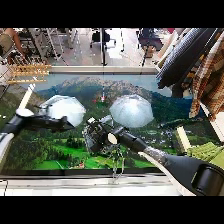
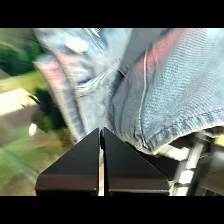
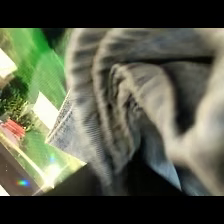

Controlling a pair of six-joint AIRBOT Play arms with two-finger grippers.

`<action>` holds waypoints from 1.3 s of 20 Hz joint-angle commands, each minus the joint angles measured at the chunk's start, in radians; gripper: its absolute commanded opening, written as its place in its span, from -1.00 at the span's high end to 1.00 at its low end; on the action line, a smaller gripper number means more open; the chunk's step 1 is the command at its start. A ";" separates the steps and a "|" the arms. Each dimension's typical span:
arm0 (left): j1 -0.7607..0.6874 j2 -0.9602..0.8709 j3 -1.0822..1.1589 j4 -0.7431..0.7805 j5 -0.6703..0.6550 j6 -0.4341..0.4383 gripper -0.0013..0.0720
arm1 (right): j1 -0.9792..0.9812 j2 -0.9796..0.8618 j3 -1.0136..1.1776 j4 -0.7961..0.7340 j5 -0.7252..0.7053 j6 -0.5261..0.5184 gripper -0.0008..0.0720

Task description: Fold the clothes and pants, and hang the long-sleeved shirts on hangers.

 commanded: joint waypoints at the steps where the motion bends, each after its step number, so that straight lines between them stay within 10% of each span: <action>1: 0.106 0.069 0.000 -0.045 -0.043 0.019 0.92 | 0.007 -0.031 0.022 0.046 -0.010 -0.043 -0.12; 17: -0.233 0.024 0.000 -0.167 0.051 0.232 0.92 | -0.389 0.337 0.084 0.135 0.315 0.166 -0.67; 26: -0.262 -0.236 0.000 -0.009 0.068 0.069 0.92 | -0.563 -0.116 -0.009 0.668 0.283 -0.176 -0.77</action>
